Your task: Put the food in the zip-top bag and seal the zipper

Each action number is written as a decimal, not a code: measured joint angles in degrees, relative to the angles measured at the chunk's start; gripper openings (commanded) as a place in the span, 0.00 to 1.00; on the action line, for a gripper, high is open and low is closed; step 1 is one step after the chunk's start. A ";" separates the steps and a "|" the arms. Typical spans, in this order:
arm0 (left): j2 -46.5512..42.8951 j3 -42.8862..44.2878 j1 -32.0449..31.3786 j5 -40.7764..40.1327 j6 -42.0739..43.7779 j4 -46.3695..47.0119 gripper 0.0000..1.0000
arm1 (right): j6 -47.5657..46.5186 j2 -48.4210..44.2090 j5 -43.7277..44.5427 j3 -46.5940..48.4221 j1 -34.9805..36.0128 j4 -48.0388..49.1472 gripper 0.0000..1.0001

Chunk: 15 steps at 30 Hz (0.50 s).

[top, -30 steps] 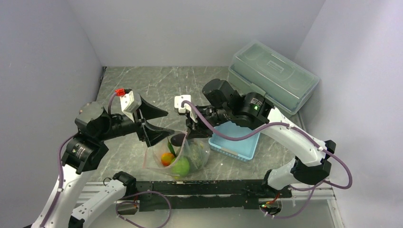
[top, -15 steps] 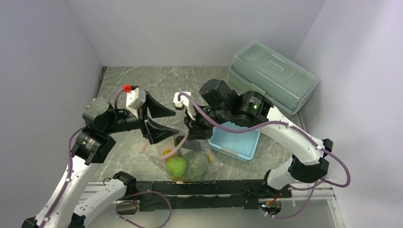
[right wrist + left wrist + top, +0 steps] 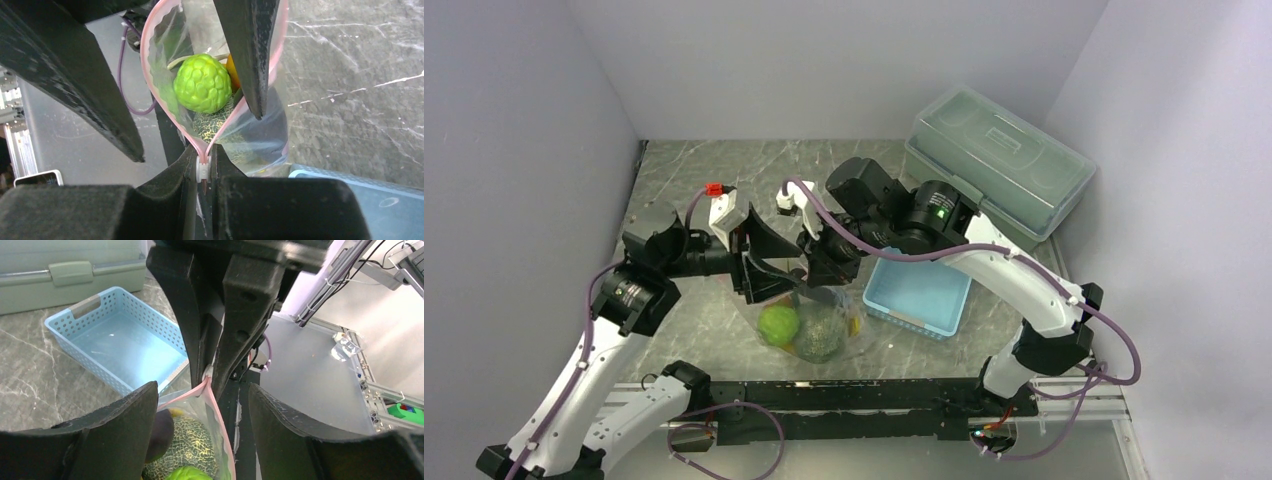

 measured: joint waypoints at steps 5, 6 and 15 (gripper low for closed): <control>0.35 -1.07 0.00 -0.02 1.46 -0.28 0.69 | 1.40 1.42 -0.11 2.05 0.00 -0.83 0.00; 0.31 -1.20 0.00 0.00 1.75 -0.33 0.69 | 1.57 1.53 -0.28 2.12 0.00 -0.92 0.00; 0.33 -1.36 -0.07 1.46 4.09 -0.90 0.68 | 1.77 1.64 -2.27 2.12 0.00 -1.18 0.00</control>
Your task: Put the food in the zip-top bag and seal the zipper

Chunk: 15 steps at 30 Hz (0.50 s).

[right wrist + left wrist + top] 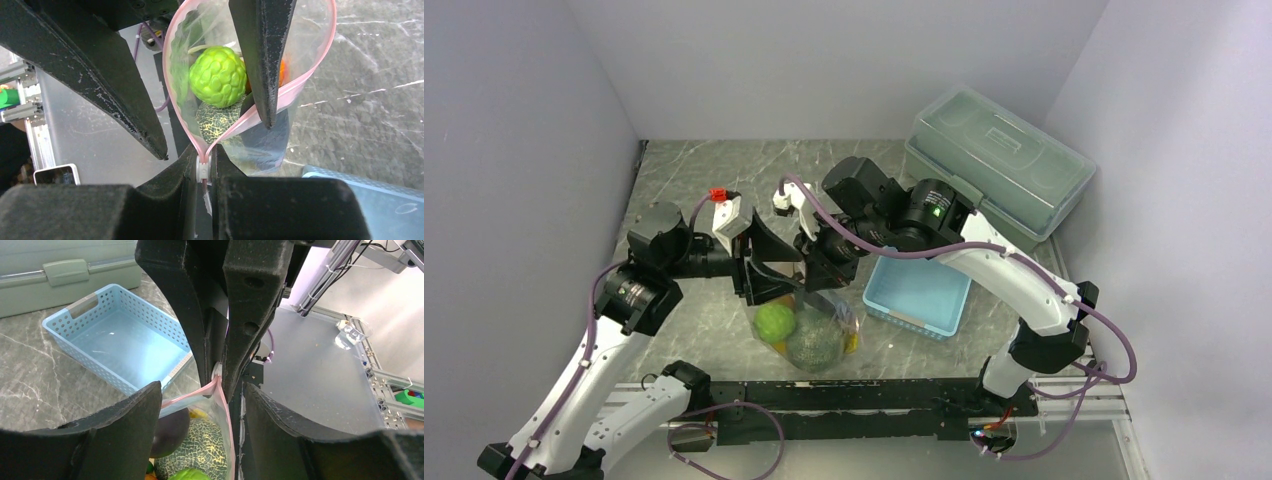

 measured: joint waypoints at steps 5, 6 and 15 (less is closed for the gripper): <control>-0.02 0.00 -0.04 0.20 0.13 0.13 0.72 | -0.02 0.00 -1.70 0.00 0.00 -0.50 0.00; -0.02 0.00 -0.04 0.20 0.15 0.15 0.72 | -0.04 0.00 -1.97 0.00 0.00 -0.61 0.00; 0.11 1.64 -0.09 1.14 0.28 0.55 0.74 | -0.15 -0.39 -3.39 -0.90 0.00 -0.76 0.00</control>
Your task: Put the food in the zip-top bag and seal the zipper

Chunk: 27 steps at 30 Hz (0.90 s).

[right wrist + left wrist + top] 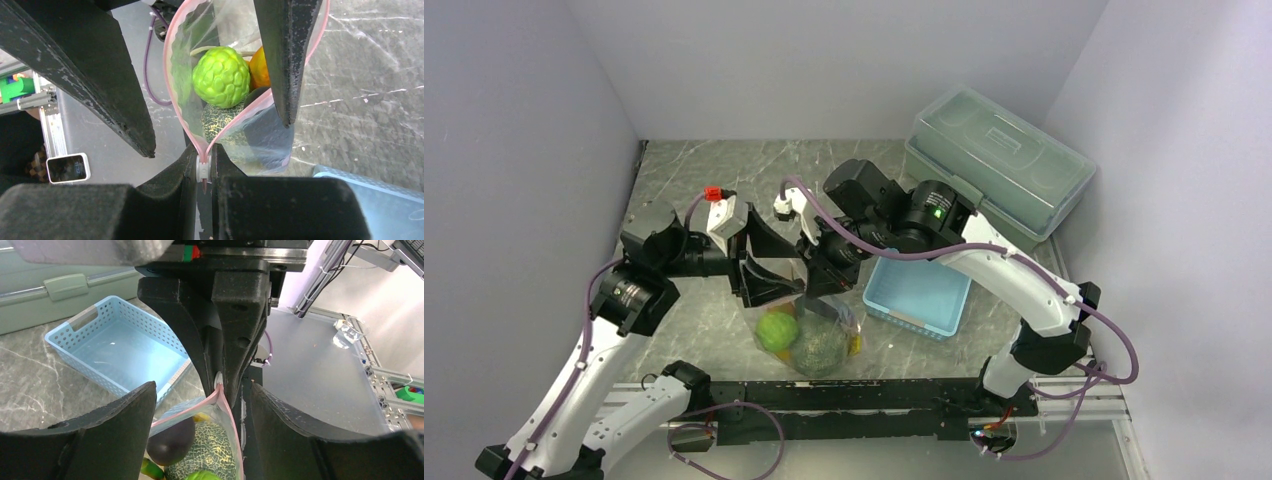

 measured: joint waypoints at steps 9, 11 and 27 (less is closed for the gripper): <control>1.03 0.20 -0.24 3.19 0.50 0.00 0.77 | -0.07 -0.85 -0.79 -0.35 0.00 -0.09 0.00; 1.57 0.20 -0.39 4.13 0.46 0.17 0.76 | -0.07 -0.87 -1.05 -0.33 0.00 -0.07 0.00; -0.04 -0.07 -1.68 6.64 3.15 -3.15 0.66 | 1.03 0.26 1.03 5.88 0.00 -2.29 0.00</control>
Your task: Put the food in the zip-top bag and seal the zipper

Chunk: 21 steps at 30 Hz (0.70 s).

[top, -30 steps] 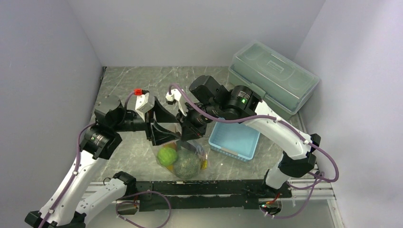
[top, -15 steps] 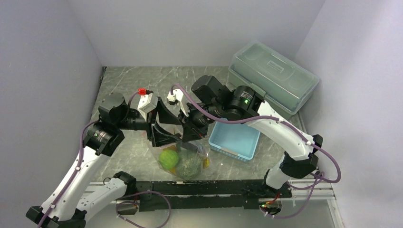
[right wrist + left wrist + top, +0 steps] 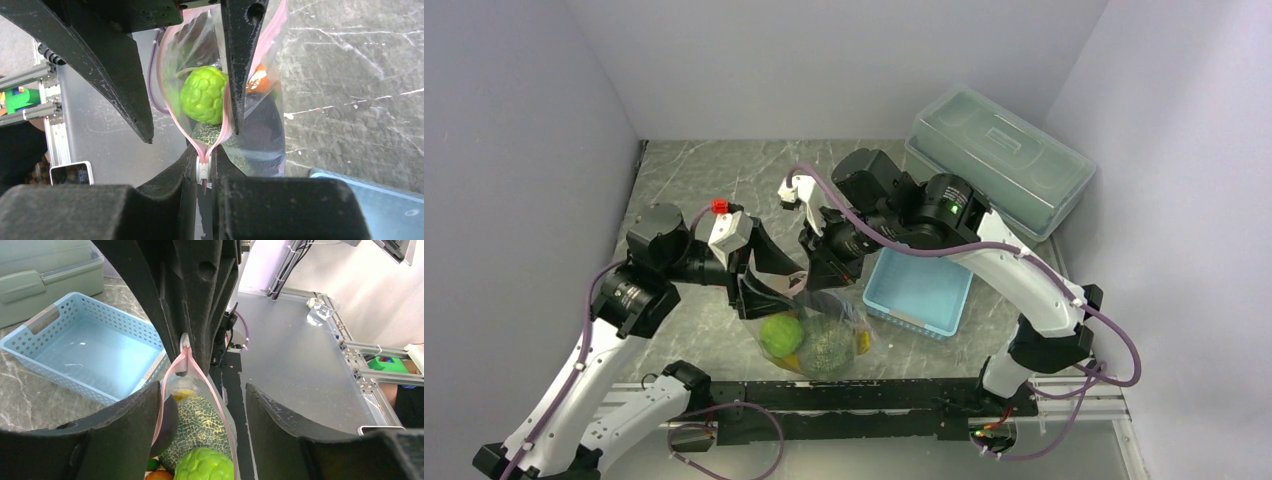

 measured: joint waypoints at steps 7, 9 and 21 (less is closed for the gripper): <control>-0.55 -0.09 -0.90 -3.15 2.51 -3.58 0.57 | 0.31 2.27 0.92 2.93 0.02 -2.49 0.00; -0.79 -0.17 -0.96 -4.42 2.89 -4.46 0.52 | 0.46 2.58 1.40 3.04 0.02 -2.78 0.00; -2.47 -0.31 -1.38 -9.99 6.10 -7.91 0.32 | 1.44 2.71 4.07 3.06 0.11 -2.89 0.00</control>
